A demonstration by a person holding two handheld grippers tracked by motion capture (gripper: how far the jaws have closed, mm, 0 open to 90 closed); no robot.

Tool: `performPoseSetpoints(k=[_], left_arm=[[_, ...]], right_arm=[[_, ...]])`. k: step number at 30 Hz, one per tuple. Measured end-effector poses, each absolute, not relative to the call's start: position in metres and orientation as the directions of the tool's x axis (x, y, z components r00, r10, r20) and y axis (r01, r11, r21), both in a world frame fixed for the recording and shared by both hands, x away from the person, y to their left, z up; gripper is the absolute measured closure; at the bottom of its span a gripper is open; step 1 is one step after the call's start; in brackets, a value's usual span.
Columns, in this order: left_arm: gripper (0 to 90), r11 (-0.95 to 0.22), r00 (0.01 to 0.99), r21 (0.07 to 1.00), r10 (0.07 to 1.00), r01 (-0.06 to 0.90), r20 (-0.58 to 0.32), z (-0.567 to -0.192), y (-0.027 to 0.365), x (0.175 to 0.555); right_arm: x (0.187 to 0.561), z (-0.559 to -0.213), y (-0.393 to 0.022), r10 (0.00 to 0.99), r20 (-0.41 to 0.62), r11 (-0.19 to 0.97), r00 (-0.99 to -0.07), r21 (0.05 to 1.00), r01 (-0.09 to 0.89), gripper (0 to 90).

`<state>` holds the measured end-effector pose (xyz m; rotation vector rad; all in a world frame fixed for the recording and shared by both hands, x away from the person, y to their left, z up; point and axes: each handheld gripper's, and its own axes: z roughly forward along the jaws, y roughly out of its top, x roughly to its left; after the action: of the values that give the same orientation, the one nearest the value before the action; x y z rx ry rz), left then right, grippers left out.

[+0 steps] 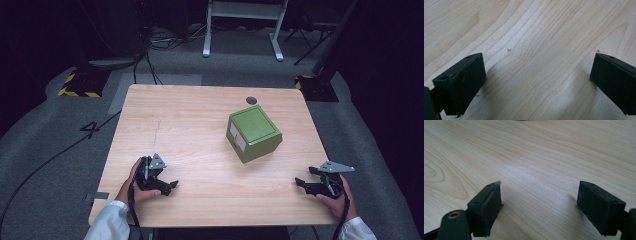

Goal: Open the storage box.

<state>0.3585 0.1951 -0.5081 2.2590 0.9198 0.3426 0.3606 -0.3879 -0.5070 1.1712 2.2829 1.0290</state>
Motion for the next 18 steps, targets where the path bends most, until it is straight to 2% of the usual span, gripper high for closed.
performPoseSetpoints(k=[8,11,18], left_arm=[[0.4,-0.531,0.715,0.666,0.699,0.524,-0.005,-0.508,0.195,0.359],[0.4,-0.531,0.713,0.665,0.701,0.526,-0.005,-0.508,0.194,0.359],[0.4,-0.529,0.711,0.665,0.703,0.527,-0.005,-0.508,0.194,0.359]], right_arm=[[0.375,-0.502,-0.393,0.818,-0.029,0.383,-0.574,0.773,0.507,21.2],[0.387,-0.49,-0.395,0.837,-0.051,0.37,-0.545,0.786,0.495,22.1],[0.405,-0.469,-0.388,0.837,-0.087,0.391,-0.541,0.786,0.478,24.4]])
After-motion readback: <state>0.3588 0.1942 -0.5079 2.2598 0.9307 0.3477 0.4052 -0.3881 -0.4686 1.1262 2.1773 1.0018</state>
